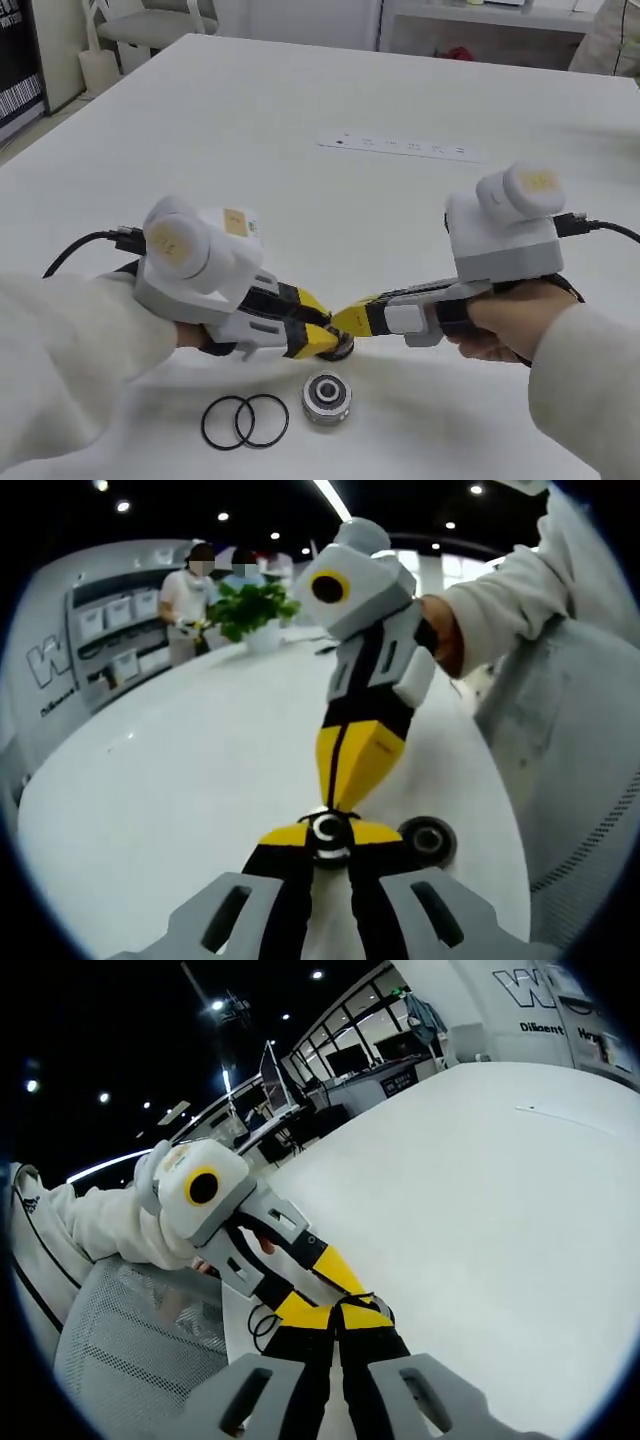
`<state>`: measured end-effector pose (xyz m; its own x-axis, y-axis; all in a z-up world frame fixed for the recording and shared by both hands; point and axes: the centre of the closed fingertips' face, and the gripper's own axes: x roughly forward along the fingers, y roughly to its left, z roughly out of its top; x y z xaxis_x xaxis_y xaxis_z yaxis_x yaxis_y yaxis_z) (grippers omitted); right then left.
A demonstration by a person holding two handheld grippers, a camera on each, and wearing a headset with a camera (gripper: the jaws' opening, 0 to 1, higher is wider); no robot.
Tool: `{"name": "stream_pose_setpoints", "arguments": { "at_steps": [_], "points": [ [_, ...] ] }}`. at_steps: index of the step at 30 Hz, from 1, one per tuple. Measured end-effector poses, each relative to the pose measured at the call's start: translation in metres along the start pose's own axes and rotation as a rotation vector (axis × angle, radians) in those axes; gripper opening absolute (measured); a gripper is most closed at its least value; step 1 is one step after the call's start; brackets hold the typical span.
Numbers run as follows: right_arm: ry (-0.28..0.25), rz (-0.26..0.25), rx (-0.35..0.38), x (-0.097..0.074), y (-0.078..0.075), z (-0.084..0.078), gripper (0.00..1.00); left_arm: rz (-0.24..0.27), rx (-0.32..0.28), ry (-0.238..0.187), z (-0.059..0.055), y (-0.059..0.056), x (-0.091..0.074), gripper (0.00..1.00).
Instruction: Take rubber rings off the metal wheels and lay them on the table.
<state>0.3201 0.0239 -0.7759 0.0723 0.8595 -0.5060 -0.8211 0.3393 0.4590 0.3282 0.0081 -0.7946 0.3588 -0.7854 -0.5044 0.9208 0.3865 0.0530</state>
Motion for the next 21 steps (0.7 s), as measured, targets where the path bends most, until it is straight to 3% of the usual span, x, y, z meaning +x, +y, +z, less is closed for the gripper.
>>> {"name": "stream_pose_setpoints", "arguments": {
  "at_steps": [6,8,16,21],
  "points": [
    [-0.001,-0.010,0.029,-0.003,-0.007,-0.004,0.00,0.004,-0.010,-0.001,0.000,0.001,0.000,0.14],
    [0.000,-0.016,0.033,-0.004,-0.007,-0.004,0.00,0.006,-0.043,-0.004,0.001,0.003,0.001,0.14],
    [0.009,-0.032,0.056,-0.005,-0.013,-0.008,0.00,-0.002,-0.009,0.038,0.003,0.000,0.001,0.15],
    [0.012,-0.036,0.057,-0.007,-0.013,-0.009,0.00,-0.032,0.003,0.055,0.003,-0.007,0.000,0.24]
  ]
}}
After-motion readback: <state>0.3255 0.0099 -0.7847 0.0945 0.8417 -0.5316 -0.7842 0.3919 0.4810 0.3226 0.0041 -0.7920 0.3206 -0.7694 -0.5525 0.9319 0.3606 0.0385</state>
